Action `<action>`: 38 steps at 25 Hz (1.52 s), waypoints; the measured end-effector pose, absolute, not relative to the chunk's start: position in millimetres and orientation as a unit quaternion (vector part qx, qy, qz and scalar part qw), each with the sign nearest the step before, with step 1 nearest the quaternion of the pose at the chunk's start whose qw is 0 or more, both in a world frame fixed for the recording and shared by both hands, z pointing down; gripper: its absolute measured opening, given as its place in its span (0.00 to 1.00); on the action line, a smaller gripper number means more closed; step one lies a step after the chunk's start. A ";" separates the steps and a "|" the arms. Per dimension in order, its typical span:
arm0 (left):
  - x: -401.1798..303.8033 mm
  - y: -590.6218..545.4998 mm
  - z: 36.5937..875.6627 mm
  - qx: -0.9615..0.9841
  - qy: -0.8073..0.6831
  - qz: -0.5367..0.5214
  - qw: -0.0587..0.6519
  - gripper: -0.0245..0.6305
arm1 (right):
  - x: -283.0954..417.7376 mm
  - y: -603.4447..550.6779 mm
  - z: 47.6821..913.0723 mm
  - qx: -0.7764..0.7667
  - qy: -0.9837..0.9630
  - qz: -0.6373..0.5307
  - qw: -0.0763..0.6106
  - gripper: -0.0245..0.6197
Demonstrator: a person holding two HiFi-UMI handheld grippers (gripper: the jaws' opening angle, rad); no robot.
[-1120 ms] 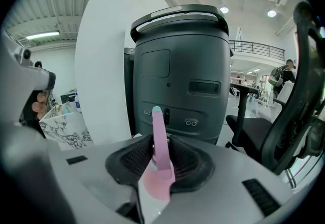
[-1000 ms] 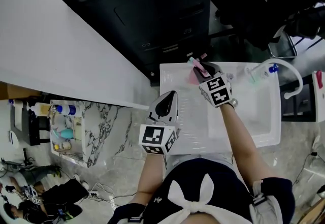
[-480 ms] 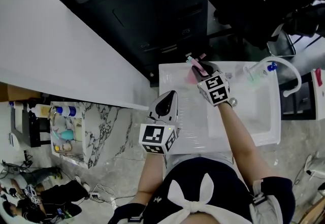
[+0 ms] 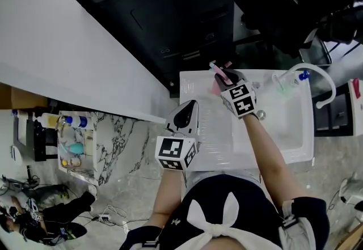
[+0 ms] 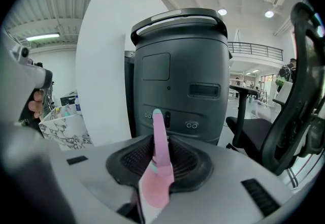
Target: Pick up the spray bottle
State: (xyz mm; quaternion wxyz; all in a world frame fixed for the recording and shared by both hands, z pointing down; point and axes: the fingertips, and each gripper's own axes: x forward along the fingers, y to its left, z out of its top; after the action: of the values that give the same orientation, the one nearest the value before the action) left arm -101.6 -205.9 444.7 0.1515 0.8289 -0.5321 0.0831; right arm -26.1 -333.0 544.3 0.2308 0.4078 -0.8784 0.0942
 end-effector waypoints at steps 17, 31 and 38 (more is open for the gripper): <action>-99.7 -196.0 427.8 0.831 -0.534 0.090 0.128 0.08 | -33.4 -327.2 483.7 0.398 -0.897 0.062 0.181 0.19; -98.2 -195.9 423.5 0.832 -0.534 0.089 0.120 0.08 | -36.8 -311.0 437.4 0.389 -0.910 0.020 0.141 0.19; -99.4 -196.2 422.6 0.833 -0.533 0.088 0.118 0.08 | -39.6 -296.1 414.3 0.381 -0.916 -0.002 0.123 0.19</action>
State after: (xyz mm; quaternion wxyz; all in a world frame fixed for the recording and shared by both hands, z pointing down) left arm -99.4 -196.2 422.6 0.1179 0.8330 -0.5334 0.0878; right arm -39.6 -296.1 414.3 0.1233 0.3813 -0.9162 -0.0017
